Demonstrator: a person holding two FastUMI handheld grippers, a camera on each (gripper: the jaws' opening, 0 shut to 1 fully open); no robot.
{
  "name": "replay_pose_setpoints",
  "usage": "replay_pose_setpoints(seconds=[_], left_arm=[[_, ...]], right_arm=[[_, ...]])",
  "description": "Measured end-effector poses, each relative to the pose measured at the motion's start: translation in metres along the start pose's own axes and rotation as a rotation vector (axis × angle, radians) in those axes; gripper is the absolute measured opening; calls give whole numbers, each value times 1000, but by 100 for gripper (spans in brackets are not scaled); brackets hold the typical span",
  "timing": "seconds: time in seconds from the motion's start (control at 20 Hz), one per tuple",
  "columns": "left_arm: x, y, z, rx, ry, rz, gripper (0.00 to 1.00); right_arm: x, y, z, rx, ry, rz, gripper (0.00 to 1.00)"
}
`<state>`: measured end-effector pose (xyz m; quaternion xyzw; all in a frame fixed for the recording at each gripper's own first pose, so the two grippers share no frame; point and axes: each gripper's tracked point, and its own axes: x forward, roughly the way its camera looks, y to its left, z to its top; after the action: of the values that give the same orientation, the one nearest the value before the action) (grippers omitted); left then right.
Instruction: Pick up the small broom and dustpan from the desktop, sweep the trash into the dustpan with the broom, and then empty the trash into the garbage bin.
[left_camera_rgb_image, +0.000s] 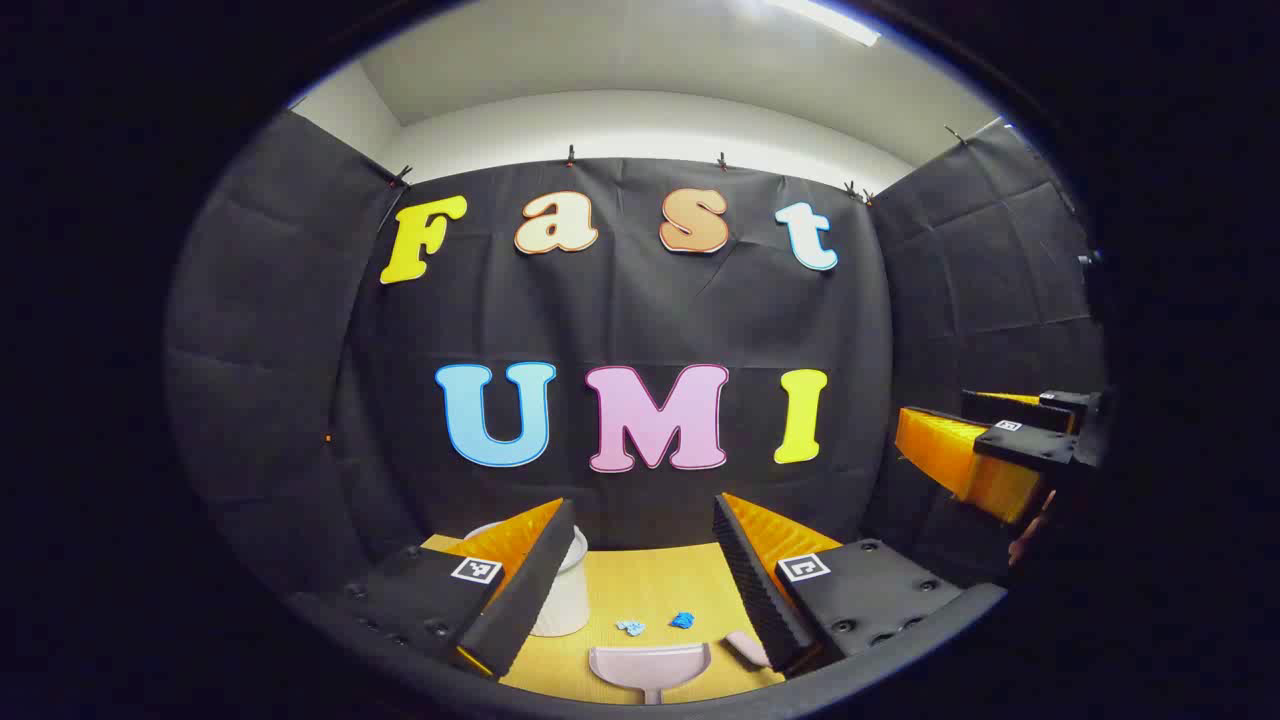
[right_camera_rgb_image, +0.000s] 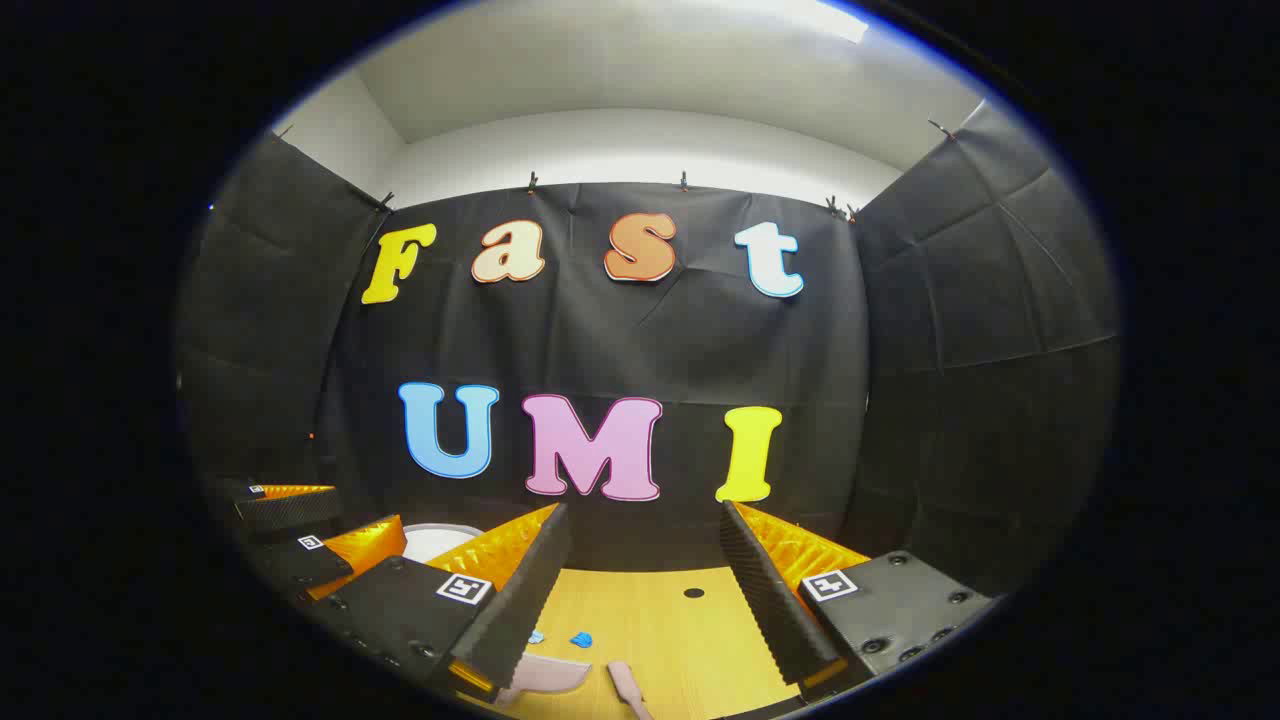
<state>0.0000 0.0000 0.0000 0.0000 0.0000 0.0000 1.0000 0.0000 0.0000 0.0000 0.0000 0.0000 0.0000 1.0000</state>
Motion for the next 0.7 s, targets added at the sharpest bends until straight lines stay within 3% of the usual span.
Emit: replay_pose_setpoints(seconds=[0.15, 0.2, 0.25, 0.5, 0.55, 0.7], left_arm=[[-3, -1, 3, -2, -15, -8, 82], [-4, 0, 7, -1, -26, -5, 82], [-4, 0, 7, -1, -31, -6, 82], [-5, -7, 9, 1, -45, -30, 82], [-4, -7, 9, 0, -49, -34, 82], [-4, -8, 11, -6, -59, -38, 82]], right_arm=[[-3, 1, 4, 0, -14, -3, 96], [-3, 1, 5, -3, -16, -4, 92], [-2, 0, 3, -8, -15, -5, 96], [-4, -2, 3, -5, -19, -9, 92], [-3, -1, 4, -5, -21, -10, 96], [-3, -1, 6, -5, -24, -10, 96]])
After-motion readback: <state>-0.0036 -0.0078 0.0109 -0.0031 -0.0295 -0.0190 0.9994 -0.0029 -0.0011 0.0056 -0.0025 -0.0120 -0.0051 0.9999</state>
